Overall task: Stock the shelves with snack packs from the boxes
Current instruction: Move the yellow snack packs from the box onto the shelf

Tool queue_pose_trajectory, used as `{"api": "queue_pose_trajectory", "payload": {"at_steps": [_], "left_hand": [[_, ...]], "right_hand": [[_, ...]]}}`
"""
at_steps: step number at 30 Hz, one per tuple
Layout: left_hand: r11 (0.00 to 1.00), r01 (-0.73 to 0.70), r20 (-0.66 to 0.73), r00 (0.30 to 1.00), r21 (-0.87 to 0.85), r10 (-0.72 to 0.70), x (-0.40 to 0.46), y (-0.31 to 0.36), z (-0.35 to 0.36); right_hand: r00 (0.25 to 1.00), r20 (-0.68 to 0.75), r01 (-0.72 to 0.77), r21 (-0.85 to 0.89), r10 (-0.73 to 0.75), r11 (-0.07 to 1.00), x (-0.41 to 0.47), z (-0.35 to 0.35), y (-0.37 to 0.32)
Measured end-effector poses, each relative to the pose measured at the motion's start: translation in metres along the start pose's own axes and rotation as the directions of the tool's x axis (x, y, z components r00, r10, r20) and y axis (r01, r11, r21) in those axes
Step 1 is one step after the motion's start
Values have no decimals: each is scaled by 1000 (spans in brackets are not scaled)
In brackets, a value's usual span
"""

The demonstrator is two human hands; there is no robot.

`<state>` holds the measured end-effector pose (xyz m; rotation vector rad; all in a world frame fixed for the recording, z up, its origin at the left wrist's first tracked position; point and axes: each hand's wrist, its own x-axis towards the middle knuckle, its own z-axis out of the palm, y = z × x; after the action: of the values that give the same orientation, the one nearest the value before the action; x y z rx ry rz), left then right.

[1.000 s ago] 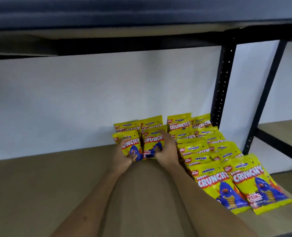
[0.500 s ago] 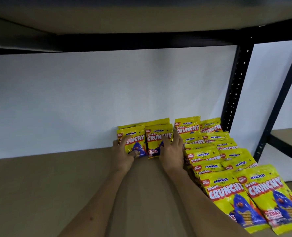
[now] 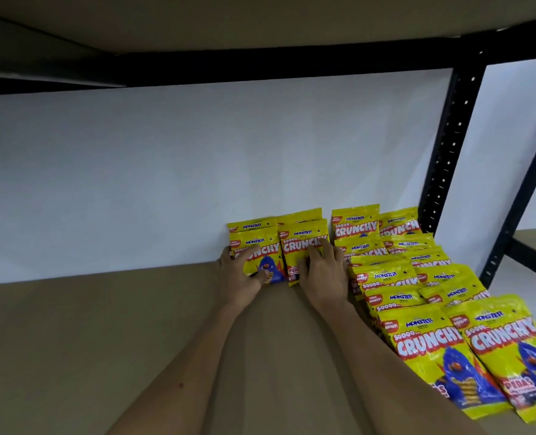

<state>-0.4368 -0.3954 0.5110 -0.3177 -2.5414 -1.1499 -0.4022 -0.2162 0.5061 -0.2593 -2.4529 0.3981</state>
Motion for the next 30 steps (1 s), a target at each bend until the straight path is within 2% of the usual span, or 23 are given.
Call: {"api": "queue_pose_trajectory", "payload": {"at_steps": [5, 8, 10, 14, 18, 22, 24, 27, 30], "left_hand": [[995, 30, 20, 999, -95, -28, 2, 2, -7], [994, 1, 26, 1000, -107, 2, -5, -3, -19], [996, -3, 40, 999, -91, 7, -16, -6, -27], [998, 16, 111, 994, 57, -23, -43, 1, -45], [978, -115, 224, 972, 176, 74, -85, 11, -66], [924, -245, 307, 940, 293, 152, -140, 8, -93], [889, -303, 296, 933, 344, 203, -165, 13, -113], [809, -383, 195, 924, 447, 329, -213, 13, -138], [714, -512, 168, 851, 478, 498, -275, -5, -151]], "right_hand": [[992, -118, 41, 60, -34, 997, 6, -4, 2], [990, -123, 77, 77, -67, 994, 1, -8, -7], [993, -90, 84, 79, -77, 993, -11, -12, -11], [998, 12, 65, 55, -66, 996, -35, -34, -15], [986, 162, 46, -14, -43, 999, -67, -61, -11], [961, 272, 50, -2, -47, 999, -123, -101, -21], [972, 230, 51, 24, -55, 998, -146, -117, -36], [992, 48, 112, 69, -115, 991, -196, -129, -63], [990, -13, 144, 147, -144, 979, -265, -129, -75]]}}
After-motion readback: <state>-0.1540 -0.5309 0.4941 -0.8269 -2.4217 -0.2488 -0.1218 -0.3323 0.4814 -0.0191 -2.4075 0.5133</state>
